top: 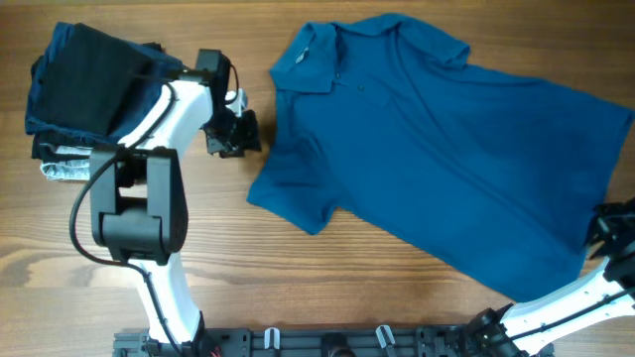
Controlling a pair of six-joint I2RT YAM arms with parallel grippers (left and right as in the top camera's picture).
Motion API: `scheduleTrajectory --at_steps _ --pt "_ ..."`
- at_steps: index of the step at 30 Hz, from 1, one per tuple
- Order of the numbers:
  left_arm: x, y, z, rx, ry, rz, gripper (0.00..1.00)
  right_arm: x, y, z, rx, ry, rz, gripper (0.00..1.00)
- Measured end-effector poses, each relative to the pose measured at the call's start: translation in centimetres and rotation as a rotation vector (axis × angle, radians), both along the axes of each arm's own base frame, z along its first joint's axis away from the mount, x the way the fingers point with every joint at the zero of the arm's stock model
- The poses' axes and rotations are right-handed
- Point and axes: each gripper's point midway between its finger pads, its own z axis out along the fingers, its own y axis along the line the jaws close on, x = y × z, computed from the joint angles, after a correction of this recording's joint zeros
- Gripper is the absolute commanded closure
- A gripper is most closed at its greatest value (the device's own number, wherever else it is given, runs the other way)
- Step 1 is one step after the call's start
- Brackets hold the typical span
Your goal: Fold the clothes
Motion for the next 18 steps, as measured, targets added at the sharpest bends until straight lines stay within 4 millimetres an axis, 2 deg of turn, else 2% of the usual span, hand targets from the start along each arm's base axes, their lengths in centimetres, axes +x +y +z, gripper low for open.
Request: scheduleTrajectory --at_steps 1,2,3,4,5,6,7,8,10,13,16,18 --pt "-0.6 -0.9 0.0 -0.003 0.014 -0.022 0.68 0.9 -0.7 0.5 -0.011 -0.037 0.015 0.78" --pt "-0.9 -1.6 0.1 -0.005 0.017 -0.041 0.68 2.9 -1.4 1.7 -0.001 -0.127 0.041 0.78" --pt "-1.2 -2.8 0.5 -0.010 0.009 -0.070 0.68 3.8 -1.5 2.4 0.008 -0.162 0.051 0.78" --pt "-1.2 -3.2 1.1 -0.013 -0.010 -0.082 0.66 5.1 -1.3 4.2 0.041 -0.210 0.078 0.77" --pt "-0.8 -3.7 2.6 -0.019 -0.061 -0.094 0.59 7.3 -1.6 6.5 0.024 -0.279 0.118 0.66" --pt "-0.4 -4.2 4.1 -0.028 -0.112 -0.105 0.59 8.4 -1.5 7.5 0.017 -0.310 0.143 0.56" --pt "0.0 -4.5 4.9 -0.031 -0.149 -0.108 0.59 9.5 -1.1 8.1 0.015 -0.335 0.170 0.01" --pt "0.7 -4.8 5.4 -0.029 -0.193 -0.119 0.66 10.1 -0.8 8.2 0.018 -0.344 0.186 0.01" --pt "1.6 -5.2 5.1 -0.020 -0.229 -0.133 0.71 11.5 -0.2 8.1 0.014 -0.373 0.218 0.00" --pt "2.0 -6.0 3.2 -0.005 -0.225 -0.160 0.68 13.3 -0.7 8.1 -0.029 -0.425 0.250 0.00" --pt "1.5 -7.1 1.7 0.018 -0.206 -0.200 0.74 15.4 -2.8 8.2 -0.122 -0.501 0.267 0.00" --pt "1.5 -6.9 1.0 0.055 -0.205 -0.214 0.76 17.5 -4.8 8.7 -0.215 -0.577 0.283 0.00"
